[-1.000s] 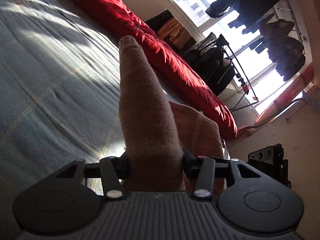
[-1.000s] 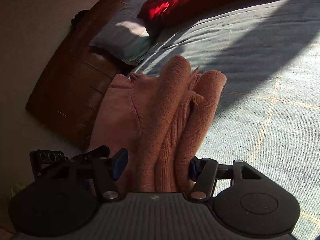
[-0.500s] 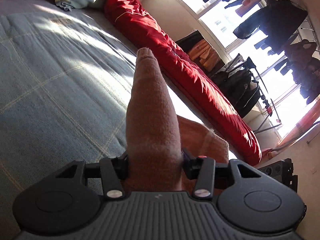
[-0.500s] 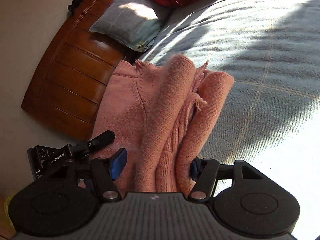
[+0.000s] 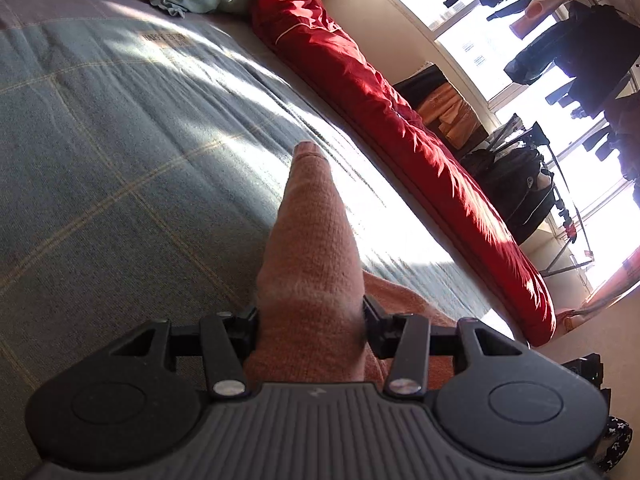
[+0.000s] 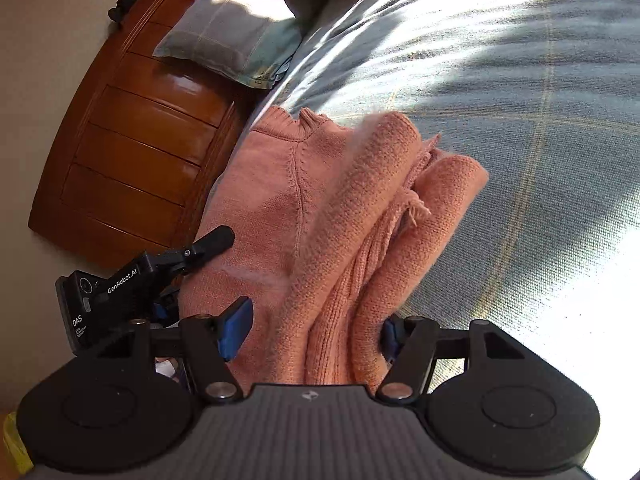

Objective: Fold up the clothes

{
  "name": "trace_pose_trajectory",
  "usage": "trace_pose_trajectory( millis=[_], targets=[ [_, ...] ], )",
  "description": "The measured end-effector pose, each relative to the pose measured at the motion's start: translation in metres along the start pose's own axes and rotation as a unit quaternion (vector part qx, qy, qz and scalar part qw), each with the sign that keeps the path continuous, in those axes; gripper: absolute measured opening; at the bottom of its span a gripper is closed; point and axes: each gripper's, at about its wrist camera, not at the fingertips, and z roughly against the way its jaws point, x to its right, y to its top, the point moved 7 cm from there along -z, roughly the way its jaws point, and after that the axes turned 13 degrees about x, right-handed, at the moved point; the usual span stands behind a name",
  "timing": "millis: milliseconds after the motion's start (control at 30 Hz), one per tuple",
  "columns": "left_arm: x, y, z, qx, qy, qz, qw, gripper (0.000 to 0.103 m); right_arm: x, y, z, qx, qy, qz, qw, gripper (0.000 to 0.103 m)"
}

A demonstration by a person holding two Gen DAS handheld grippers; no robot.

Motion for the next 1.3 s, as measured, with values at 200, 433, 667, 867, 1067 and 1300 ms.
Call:
trace_pose_trajectory(
  millis=[200, 433, 667, 867, 1067, 1300],
  targets=[
    [-0.017, 0.003, -0.007, -0.008, 0.012, 0.008, 0.9999, 0.049, 0.012, 0.000, 0.006, -0.005, 0.003, -0.007, 1.000, 0.069],
    [-0.026, 0.021, 0.007, 0.013, 0.042, -0.010, 0.9990, 0.049, 0.014, 0.001, 0.009, -0.002, -0.001, 0.003, 1.000, 0.069],
    [-0.005, 0.020, 0.033, 0.023, 0.015, -0.024, 0.9993, 0.050, 0.013, 0.013, 0.035, 0.032, -0.033, 0.048, 0.998, 0.070],
    [0.034, 0.000, 0.035, 0.002, -0.054, -0.043, 0.9976, 0.055, -0.025, 0.032, 0.062, 0.082, 0.023, 0.105, 0.991, 0.076],
    [0.009, -0.003, 0.002, -0.013, -0.010, -0.009, 0.9998, 0.054, -0.043, -0.002, 0.026, 0.016, 0.067, 0.156, 0.985, 0.076],
    [-0.004, 0.001, -0.017, -0.006, -0.004, 0.004, 1.0000, 0.055, -0.011, -0.030, 0.008, 0.005, 0.058, 0.186, 0.981, 0.074]
  ],
)
